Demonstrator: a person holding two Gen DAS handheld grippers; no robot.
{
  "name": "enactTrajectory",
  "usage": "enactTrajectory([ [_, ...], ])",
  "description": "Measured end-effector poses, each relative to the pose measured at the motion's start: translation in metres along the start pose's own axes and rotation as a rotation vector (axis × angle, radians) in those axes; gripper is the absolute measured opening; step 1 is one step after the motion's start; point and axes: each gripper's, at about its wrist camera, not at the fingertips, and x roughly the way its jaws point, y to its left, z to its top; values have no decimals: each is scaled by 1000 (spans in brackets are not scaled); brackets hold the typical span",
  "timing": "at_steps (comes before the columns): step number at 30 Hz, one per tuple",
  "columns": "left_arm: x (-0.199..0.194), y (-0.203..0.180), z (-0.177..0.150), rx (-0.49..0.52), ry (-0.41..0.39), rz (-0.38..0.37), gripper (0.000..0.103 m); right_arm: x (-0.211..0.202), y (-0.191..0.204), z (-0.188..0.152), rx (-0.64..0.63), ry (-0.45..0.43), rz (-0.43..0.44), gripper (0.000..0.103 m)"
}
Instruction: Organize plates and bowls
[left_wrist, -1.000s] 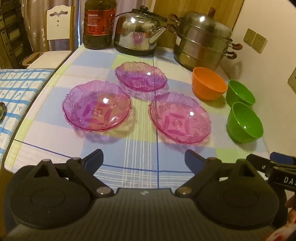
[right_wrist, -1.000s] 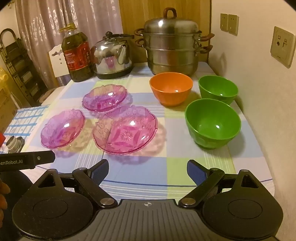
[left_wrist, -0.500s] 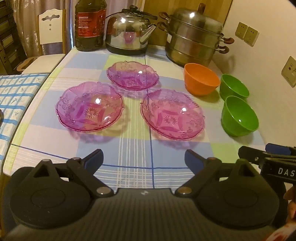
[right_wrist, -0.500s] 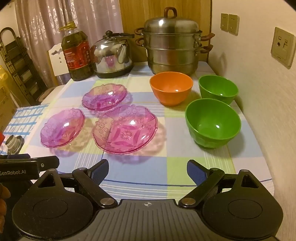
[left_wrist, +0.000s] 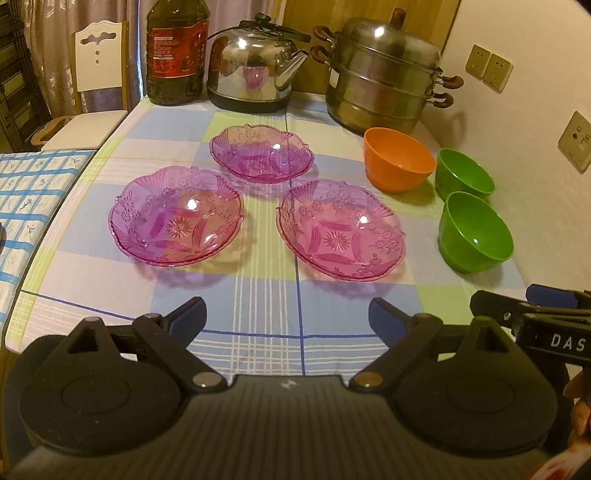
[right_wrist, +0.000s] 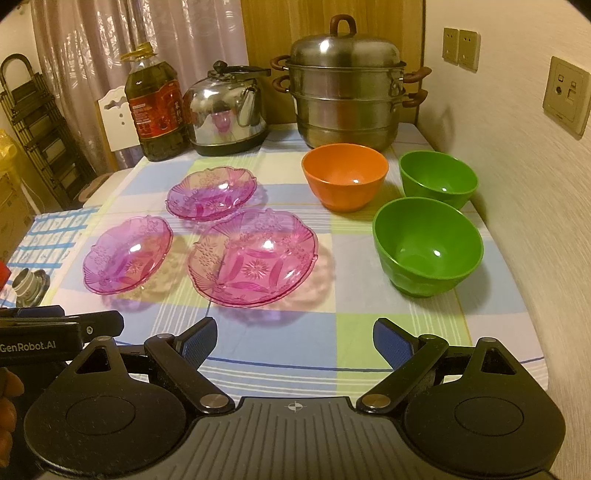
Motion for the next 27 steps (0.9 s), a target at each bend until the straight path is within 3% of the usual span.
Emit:
enactTrajectory([
  [27,-5,-6,1,11,-10,2,93,-3,0,3,6,-5,4,92],
])
